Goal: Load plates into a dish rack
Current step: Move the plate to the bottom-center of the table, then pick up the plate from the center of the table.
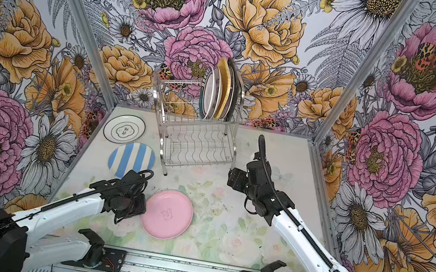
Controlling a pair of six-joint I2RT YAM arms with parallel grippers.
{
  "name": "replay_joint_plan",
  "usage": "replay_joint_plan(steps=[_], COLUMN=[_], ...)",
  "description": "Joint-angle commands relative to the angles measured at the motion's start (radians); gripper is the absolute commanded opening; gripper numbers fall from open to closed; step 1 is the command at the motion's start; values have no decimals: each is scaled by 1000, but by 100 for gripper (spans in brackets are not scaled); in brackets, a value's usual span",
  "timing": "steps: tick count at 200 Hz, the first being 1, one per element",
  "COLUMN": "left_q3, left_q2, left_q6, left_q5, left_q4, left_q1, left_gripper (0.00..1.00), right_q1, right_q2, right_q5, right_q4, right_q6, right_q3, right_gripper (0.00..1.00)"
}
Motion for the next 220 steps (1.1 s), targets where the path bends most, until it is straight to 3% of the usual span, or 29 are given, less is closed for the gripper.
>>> replay_joint_plan(steps=[1,130,177,220], left_q3=[-16,-14,9,43], left_q2=[1,8,-70,-197], left_q6=[21,33,70,130], left_q5=[10,28,26,26], left_q4=[45,90,89,94], left_q1=[-12,-32,-40,-42], left_gripper=[32,0,0,0], right_q1=[-5,-5,-5,-2], right_q2=[5,31,52,107], right_q5=[-11,-31,-64,-179], right_q4=[29,41,54,87], right_q6=[9,11,11,9], right_q3=[3,7,8,16], right_gripper=[79,79,79,79])
